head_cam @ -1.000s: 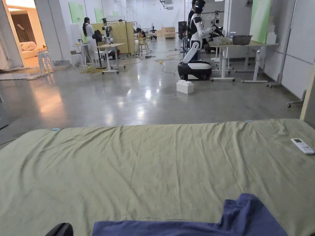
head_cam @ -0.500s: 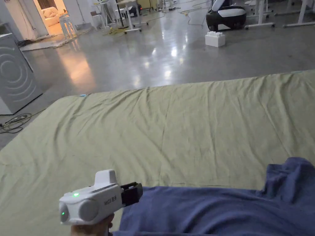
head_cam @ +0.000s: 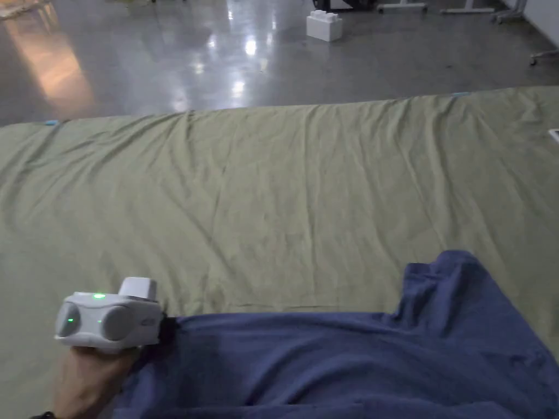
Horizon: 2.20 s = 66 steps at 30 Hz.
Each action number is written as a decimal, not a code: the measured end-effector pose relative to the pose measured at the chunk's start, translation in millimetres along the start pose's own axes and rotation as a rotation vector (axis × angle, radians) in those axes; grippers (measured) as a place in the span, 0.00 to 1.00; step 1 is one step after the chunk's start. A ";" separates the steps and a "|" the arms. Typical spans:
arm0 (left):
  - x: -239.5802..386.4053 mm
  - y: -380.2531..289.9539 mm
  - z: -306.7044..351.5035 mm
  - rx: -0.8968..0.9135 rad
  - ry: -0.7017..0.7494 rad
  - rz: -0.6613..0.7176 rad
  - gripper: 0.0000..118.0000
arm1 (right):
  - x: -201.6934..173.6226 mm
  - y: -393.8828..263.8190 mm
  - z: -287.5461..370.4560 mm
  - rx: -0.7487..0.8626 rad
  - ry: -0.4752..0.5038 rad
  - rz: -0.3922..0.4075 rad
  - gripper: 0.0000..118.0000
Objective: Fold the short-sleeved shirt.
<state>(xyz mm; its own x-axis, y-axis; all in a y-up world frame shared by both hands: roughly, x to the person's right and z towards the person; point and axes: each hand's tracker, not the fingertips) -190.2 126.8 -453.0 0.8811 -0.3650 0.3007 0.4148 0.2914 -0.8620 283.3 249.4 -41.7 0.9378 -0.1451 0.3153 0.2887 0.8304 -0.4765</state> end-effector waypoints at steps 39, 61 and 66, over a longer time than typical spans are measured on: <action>-52.7 -214.2 145.6 0.436 -0.510 0.392 0.08 | 43.4 9.9 -54.0 -0.190 0.023 0.121 0.00; -42.8 -269.6 151.3 0.560 -0.270 0.417 0.69 | 56.3 -41.8 -23.1 -0.057 0.050 -0.115 0.65; -23.9 -274.4 254.6 0.939 -0.170 0.360 0.69 | 23.9 -17.2 14.2 0.164 0.115 -0.090 0.65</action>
<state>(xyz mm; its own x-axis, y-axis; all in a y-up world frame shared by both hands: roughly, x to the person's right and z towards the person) -267.3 280.7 -119.7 0.9789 -0.0097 0.2042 0.0651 0.9617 -0.2664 298.0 239.2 -14.3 0.9281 -0.2754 0.2505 0.3460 0.8864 -0.3074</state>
